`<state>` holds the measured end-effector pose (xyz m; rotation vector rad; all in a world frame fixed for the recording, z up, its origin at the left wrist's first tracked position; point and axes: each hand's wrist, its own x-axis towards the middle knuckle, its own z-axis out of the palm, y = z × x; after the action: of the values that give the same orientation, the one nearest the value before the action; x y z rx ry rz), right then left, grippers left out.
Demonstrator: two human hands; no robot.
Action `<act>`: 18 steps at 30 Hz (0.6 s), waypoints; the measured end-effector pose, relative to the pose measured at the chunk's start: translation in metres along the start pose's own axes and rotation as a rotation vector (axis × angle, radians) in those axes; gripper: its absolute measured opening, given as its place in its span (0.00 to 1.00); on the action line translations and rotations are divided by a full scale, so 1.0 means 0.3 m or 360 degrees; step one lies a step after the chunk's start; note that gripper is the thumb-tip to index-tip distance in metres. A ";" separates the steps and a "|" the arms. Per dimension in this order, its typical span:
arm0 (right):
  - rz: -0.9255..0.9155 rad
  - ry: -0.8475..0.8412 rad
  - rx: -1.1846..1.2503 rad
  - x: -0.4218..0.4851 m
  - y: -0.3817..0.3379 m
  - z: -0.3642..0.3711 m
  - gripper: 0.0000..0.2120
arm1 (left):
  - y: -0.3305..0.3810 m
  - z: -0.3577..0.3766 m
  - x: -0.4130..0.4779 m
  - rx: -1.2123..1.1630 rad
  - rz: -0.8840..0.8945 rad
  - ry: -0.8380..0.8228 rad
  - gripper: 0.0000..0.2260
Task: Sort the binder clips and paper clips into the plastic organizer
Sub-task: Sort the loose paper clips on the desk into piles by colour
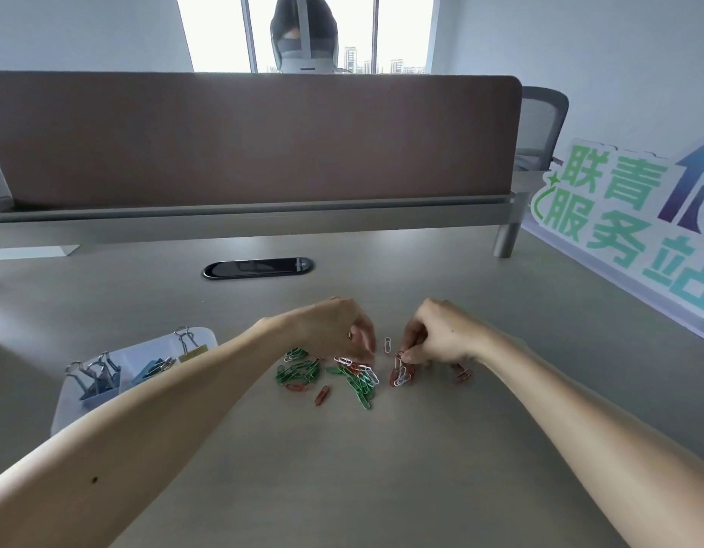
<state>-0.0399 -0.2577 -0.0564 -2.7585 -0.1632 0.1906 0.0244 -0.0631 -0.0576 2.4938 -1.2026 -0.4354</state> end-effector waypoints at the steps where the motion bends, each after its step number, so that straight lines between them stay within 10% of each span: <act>1: 0.0025 -0.0007 -0.0007 -0.004 0.007 -0.004 0.04 | 0.010 0.008 0.007 0.0020 0.0013 0.0020 0.05; 18: 0.0232 0.0046 0.0039 -0.082 0.092 -0.051 0.06 | 0.188 0.101 0.122 0.0089 -0.0085 0.0316 0.12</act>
<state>-0.0592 -0.2919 -0.0499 -2.7479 0.0476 0.1897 -0.0053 -0.1301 -0.0652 2.5509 -1.0865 -0.1638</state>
